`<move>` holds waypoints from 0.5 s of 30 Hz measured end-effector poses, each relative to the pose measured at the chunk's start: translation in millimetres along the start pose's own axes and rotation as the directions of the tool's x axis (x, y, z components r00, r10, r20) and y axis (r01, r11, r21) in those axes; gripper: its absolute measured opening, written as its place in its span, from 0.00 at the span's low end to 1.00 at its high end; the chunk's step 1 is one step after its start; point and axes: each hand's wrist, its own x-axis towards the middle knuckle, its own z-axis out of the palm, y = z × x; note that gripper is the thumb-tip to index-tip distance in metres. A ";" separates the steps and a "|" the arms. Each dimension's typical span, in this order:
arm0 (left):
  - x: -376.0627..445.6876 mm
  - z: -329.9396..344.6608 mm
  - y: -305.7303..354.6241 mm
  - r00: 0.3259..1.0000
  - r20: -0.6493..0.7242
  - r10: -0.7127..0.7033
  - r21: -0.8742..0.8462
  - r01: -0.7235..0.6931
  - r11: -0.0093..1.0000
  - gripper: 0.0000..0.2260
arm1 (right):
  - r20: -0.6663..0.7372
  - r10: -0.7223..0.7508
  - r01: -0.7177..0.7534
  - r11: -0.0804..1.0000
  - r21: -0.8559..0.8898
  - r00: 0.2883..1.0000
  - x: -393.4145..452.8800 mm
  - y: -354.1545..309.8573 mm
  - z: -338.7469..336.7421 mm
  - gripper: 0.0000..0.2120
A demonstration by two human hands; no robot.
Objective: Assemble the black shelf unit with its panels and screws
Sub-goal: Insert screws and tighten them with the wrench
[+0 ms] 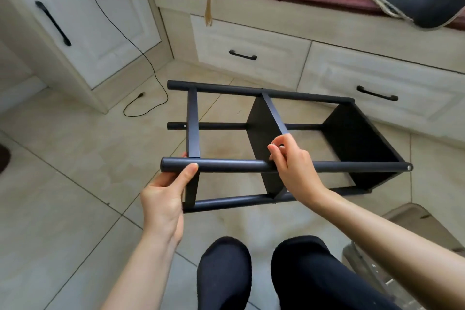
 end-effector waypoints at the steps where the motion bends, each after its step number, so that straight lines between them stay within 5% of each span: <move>1: 5.0 -7.8 -4.9 1.000 -0.010 -0.027 -0.024 0.027 0.999 0.18 | 0.012 0.009 -0.009 1.000 -0.007 1.000 0.8 0.5 7.4 0.03; 15: 32.4 -88.8 -70.8 0.965 -0.042 -0.260 -0.118 0.253 0.960 0.06 | 0.173 -0.042 0.082 0.969 -0.233 0.984 -6.4 10.4 62.2 0.13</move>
